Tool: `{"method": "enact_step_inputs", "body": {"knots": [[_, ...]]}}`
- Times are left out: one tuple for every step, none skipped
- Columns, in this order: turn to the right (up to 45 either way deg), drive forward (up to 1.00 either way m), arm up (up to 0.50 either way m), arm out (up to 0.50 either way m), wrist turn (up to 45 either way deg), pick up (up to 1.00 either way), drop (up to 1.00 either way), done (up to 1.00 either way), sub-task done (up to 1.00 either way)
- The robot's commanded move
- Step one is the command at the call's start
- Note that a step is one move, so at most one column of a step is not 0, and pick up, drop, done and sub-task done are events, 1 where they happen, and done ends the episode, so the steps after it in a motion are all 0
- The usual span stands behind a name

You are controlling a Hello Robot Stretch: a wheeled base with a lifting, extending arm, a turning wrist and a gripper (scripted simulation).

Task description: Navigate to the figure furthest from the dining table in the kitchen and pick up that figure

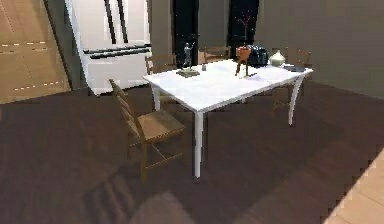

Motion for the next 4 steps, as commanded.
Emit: {"method": "enact_step_inputs", "body": {"knots": [[0.0,0.5,0.0,0.0,0.0,0.0,0.0,0.0,0.0],[-21.0,0.0,0.0,0.0,0.0,0.0,0.0,0.0,0.0],[0.0,0.2,0.0,0.0,0.0,0.0,0.0,0.0,0.0],[-45.0,0.0,0.0,0.0,0.0,0.0,0.0,0.0,0.0]]}}
